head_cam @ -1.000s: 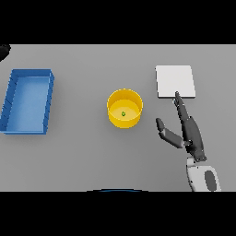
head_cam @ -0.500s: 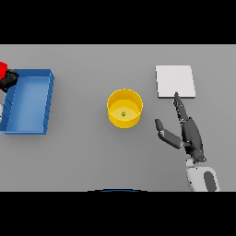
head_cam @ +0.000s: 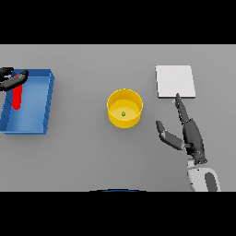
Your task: Pick up the red beaker and tilt it to pour out 1 green nut into yellow bowl. Pick up the yellow bowl and place it on the metallic measuring scale.
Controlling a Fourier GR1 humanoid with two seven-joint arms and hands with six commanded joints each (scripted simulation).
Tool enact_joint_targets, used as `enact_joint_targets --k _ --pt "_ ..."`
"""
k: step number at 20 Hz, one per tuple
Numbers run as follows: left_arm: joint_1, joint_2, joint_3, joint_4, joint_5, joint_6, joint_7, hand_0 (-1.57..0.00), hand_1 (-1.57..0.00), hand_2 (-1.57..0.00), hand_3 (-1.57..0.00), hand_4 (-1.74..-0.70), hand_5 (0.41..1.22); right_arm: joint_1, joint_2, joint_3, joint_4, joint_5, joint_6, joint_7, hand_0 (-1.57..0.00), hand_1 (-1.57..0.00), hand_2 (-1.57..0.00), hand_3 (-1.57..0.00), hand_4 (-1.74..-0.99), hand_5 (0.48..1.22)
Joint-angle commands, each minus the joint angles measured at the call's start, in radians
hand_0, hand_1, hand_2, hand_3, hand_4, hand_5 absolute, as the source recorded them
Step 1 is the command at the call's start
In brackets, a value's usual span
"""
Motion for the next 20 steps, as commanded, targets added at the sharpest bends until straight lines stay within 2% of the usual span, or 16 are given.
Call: enact_joint_targets --k 1,4,5,6,8,10,13,16,20 --pt "-0.004 0.0 -0.009 0.01 -0.018 0.01 -0.005 -0.2 -0.18 -0.17 -0.18 -0.81 0.627 -0.003 0.0 0.001 0.001 0.007 -0.004 0.003 0.0 0.0 0.0 0.0 -1.157 0.665" --pt "-0.015 0.006 -0.012 0.014 -0.04 0.037 -0.043 -0.1 -0.09 -0.09 -0.09 -0.78 0.631 -0.025 -0.004 -0.004 0.011 0.012 -0.009 0.026 0.0 0.0 0.0 0.0 -1.154 0.657" --pt "-0.005 -0.003 -0.013 0.002 -0.036 0.044 -0.062 -0.08 -0.07 -0.07 -0.07 -0.78 0.631 -0.034 0.008 0.008 0.013 0.028 -0.019 0.05 0.0 0.0 0.0 0.0 -1.144 0.644" --pt "-0.012 -0.011 -0.01 -0.005 -0.032 0.054 -0.065 -0.06 -0.06 -0.06 -0.06 -0.78 0.633 -0.045 -0.002 0.017 0.01 0.073 -0.037 0.097 0.0 0.0 0.0 0.0 -1.131 0.631" --pt "0.01 -0.019 0.008 -0.035 -0.007 0.068 -0.107 -0.04 -0.04 -0.03 -0.04 -0.78 0.644 -0.062 -0.038 0.041 0.002 0.09 0.007 0.069 0.0 0.0 0.0 0.0 -1.087 0.649" --pt "0.022 -0.035 0.008 -0.061 0.005 0.075 -0.108 -0.03 -0.02 -0.02 -0.02 -0.79 0.657 -0.11 -0.099 0.065 0.025 0.124 0.066 0.066 0.0 0.0 0.0 0.0 -1.088 0.665" --pt "0.02 -0.041 0.008 -0.077 0.011 0.075 -0.097 -0.01 -0.01 -0.01 -0.01 -0.8 0.673 -0.195 -0.191 0.131 0.051 0.265 0.109 0.107 0.0 0.0 0.0 0.0 -1.128 0.637" --pt "0.027 -0.055 0.007 -0.087 0.018 0.076 -0.071 -0.01 -0.01 -0.01 -0.01 -0.81 0.687 -0.313 -0.262 0.209 0.09 0.393 0.161 0.1 0.0 0.0 0.0 0.0 -1.142 0.627" --pt "0.028 -0.05 0.012 -0.076 0.026 0.061 -0.087 0.0 0.0 0.0 0.0 -0.81 0.689 -0.436 -0.318 0.31 0.158 0.5 0.237 0.036 0.0 0.0 0.0 0.0 -1.162 0.637"
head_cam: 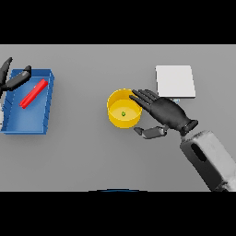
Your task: Pick up the red beaker and tilt it to pour out 1 green nut into yellow bowl. Pick up the yellow bowl and place it on the metallic measuring scale.
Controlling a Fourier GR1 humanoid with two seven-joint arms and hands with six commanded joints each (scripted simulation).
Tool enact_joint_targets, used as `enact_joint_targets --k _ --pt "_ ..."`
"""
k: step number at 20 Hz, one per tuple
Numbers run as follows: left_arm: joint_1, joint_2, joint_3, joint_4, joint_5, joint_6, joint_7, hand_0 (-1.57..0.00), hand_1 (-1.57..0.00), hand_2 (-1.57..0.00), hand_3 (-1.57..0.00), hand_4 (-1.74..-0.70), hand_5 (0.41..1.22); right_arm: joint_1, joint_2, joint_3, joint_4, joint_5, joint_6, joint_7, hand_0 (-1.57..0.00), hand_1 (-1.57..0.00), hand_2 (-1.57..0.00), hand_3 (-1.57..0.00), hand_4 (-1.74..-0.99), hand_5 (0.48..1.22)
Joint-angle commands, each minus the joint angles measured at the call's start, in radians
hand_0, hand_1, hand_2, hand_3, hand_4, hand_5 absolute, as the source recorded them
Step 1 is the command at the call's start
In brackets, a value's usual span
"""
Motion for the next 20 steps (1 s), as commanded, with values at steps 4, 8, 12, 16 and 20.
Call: enact_joint_targets --k 4,8,12,16,20 --pt "-0.006 -0.003 -0.001 0.013 -0.002 -0.002 -0.01 0.0 0.0 0.0 0.0 -0.81 0.692 -0.103 -0.001 0.08 0.094 0.068 0.053 -0.033 0.0 0.0 0.0 0.0 -1.156 0.642" --pt "0.001 0.006 0.007 -0.001 0.0 0.0 -0.009 0.0 0.0 0.0 0.0 -0.81 0.696 -0.187 0.018 0.139 0.204 0.104 0.093 -0.073 0.0 0.0 0.0 0.0 -1.157 0.644" --pt "0.006 0.013 0.007 0.009 -0.003 -0.006 -0.023 0.0 0.0 0.0 0.0 -0.81 0.701 -0.257 0.027 0.19 0.268 0.124 0.16 -0.103 0.0 0.0 0.0 0.0 -1.159 0.663" --pt "-0.008 0.019 0.007 0.018 -0.007 -0.012 -0.015 0.0 0.0 0.0 0.0 -0.8 0.703 -0.314 0.053 0.23 0.335 0.147 0.211 -0.085 0.0 0.0 0.0 0.0 -1.174 0.674" --pt "0.003 0.02 0.005 0.028 -0.012 -0.013 -0.037 0.0 0.0 0.0 0.0 -0.8 0.704 -0.351 0.074 0.249 0.417 0.163 0.212 -0.097 0.0 0.0 0.0 -0.01 -1.186 0.684"
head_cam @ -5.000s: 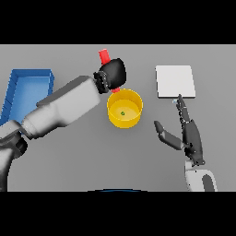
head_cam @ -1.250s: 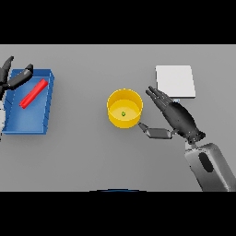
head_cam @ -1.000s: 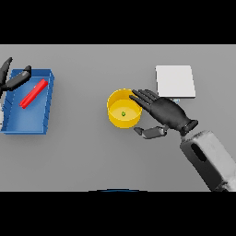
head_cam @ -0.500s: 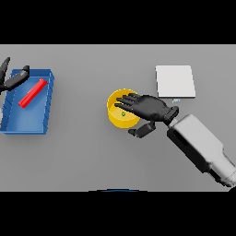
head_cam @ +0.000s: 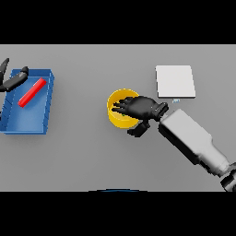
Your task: Pick up the red beaker and tilt it to pour out 1 green nut into yellow bowl. Pick up the yellow bowl and place it on the metallic measuring scale.
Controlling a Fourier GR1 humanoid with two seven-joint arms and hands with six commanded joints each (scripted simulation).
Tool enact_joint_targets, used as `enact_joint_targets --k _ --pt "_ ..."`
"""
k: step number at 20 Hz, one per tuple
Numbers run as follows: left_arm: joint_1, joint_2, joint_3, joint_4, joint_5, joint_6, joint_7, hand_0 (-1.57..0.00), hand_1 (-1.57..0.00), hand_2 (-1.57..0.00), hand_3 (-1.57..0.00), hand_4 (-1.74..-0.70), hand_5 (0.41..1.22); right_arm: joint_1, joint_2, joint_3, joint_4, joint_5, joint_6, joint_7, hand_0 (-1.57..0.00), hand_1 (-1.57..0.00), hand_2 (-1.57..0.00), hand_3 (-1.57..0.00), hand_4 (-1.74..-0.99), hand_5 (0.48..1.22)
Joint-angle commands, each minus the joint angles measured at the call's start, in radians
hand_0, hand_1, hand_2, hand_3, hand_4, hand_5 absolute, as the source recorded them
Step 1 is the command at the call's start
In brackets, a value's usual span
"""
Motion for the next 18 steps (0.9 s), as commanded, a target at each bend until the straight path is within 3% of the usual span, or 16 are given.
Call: enact_joint_targets --k 1,5,6,7,8,11,14,18 --pt "-0.002 0.003 0.003 -0.011 0.003 -0.001 0.014 0.0 0.0 0.0 0.0 -0.79 0.708 0.001 0.006 0.001 0.005 0.0 0.007 0.011 0.0 0.0 0.0 -0.01 -1.188 0.693" --pt "-0.012 0.007 0.0 0.005 0.0 -0.01 0.022 0.0 0.0 0.0 0.0 -0.79 0.712 -0.001 0.016 -0.001 0.027 0.001 -0.005 0.017 -0.05 -0.06 -0.09 -0.13 -1.261 0.809" --pt "0.004 0.004 -0.002 -0.004 0.001 -0.007 0.005 0.0 0.0 0.0 0.0 -0.79 0.711 -0.007 0.016 -0.002 0.032 -0.001 -0.002 0.003 -0.19 -0.18 -0.19 -0.21 -1.309 0.891" --pt "-0.005 0.007 -0.001 0.002 -0.001 -0.009 0.009 0.0 0.0 0.0 0.0 -0.79 0.71 -0.014 0.022 0.001 0.044 0.004 -0.012 -0.005 -0.45 -0.41 -0.35 -0.32 -1.363 0.957" --pt "-0.006 0.001 -0.003 0.001 -0.002 -0.002 0.004 0.0 0.0 0.0 0.0 -0.79 0.71 -0.018 0.021 0.0 0.044 0.002 -0.01 -0.008 -0.68 -0.64 -0.59 -0.57 -1.435 1.01" --pt "-0.011 -0.001 -0.004 0.012 -0.004 -0.003 0.001 0.0 0.0 0.0 0.0 -0.79 0.707 -0.019 0.01 0.005 0.023 -0.006 0.014 -0.022 -1.11 -1.09 -1.07 -0.88 -1.578 1.113" --pt "-0.002 0.005 -0.001 -0.001 0.001 -0.007 0.003 0.0 0.0 0.0 0.0 -0.78 0.711 -0.006 -0.003 0.002 0.007 -0.025 0.027 -0.019 -1.34 -1.33 -1.25 -1.07 -1.658 1.166" --pt "-0.012 0.004 0.002 0.007 0.004 -0.011 0.002 0.0 0.0 0.0 0.0 -0.79 0.707 -0.013 -0.012 -0.003 -0.012 -0.041 0.061 -0.003 -1.48 -1.47 -1.35 -1.19 -1.707 1.198"
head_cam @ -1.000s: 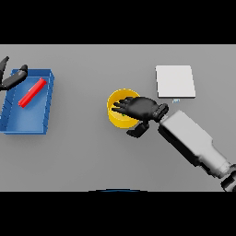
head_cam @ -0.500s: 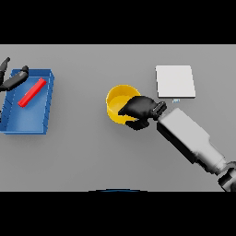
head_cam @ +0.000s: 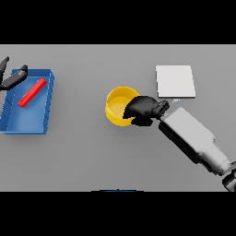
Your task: Pick up the red beaker and tilt it to pour out 1 green nut into yellow bowl. Pick up the yellow bowl and place it on the metallic measuring scale.
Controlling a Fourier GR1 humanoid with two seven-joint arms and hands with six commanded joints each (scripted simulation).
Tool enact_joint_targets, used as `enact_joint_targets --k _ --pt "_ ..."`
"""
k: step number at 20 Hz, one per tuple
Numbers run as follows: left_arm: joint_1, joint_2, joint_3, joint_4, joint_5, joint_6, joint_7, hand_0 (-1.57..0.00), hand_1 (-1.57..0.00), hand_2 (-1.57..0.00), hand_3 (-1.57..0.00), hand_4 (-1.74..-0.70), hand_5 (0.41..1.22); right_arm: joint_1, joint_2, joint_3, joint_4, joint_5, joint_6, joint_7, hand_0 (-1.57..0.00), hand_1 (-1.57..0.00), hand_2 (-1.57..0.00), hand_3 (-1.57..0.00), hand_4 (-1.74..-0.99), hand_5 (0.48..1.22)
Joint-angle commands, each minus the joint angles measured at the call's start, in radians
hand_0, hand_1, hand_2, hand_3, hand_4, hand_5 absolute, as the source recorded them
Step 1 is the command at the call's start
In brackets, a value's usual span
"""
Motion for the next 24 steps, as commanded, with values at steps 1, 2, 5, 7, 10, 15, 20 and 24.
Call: enact_joint_targets --k 1,2,5,7,10,15,20,24 --pt "0.003 -0.007 -0.005 -0.014 0.0 0.004 0.001 0.0 0.0 0.0 0.0 -0.79 0.704 0.004 -0.003 0.0 -0.015 -0.004 -0.002 -0.006 -1.49 -1.49 -1.36 -1.2 -1.714 1.203" --pt "0.011 -0.004 -0.004 -0.014 -0.003 0.006 -0.002 0.0 0.0 0.0 0.0 -0.78 0.703 0.0 -0.013 -0.01 -0.034 -0.016 0.01 -0.007 -1.51 -1.51 -1.39 -1.2 -1.719 1.207" --pt "0.017 -0.004 -0.013 -0.024 -0.012 0.01 -0.003 0.0 0.0 0.0 0.0 -0.77 0.706 -0.008 -0.041 -0.033 -0.083 -0.036 0.05 0.034 -1.54 -1.54 -1.45 -1.17 -1.73 1.214" --pt "0.007 0.006 -0.009 -0.023 -0.014 0.006 0.003 0.0 0.0 0.0 0.0 -0.77 0.705 -0.017 -0.06 -0.05 -0.113 -0.049 0.078 0.059 -1.55 -1.55 -1.48 -1.16 -1.734 1.216" --pt "0.003 0.004 0.001 -0.017 0.005 -0.004 0.001 0.0 0.0 0.0 0.0 -0.78 0.702 -0.011 -0.094 -0.071 -0.169 -0.052 0.091 0.104 -1.56 -1.56 -1.43 -1.22 -1.737 1.219" --pt "-0.005 -0.001 0.01 -0.006 0.02 -0.008 -0.012 0.0 0.0 0.0 0.0 -0.8 0.704 0.017 -0.126 -0.102 -0.233 -0.068 0.099 0.154 -1.52 -1.57 -1.52 -1.18 -1.74 1.219" --pt "0.006 -0.01 0.014 -0.044 0.038 -0.007 0.027 0.0 0.0 0.0 0.0 -0.83 0.728 -0.038 -0.18 -0.159 -0.158 -0.061 0.039 0.143 -1.55 -1.57 -1.52 -1.17 -1.741 1.22" --pt "0.026 -0.004 0.019 -0.075 0.048 -0.01 0.061 0.0 0.0 0.0 0.0 -0.84 0.739 -0.071 -0.212 -0.201 -0.059 -0.055 -0.035 0.12 -1.56 -1.57 -1.54 -1.15 -1.741 1.221"
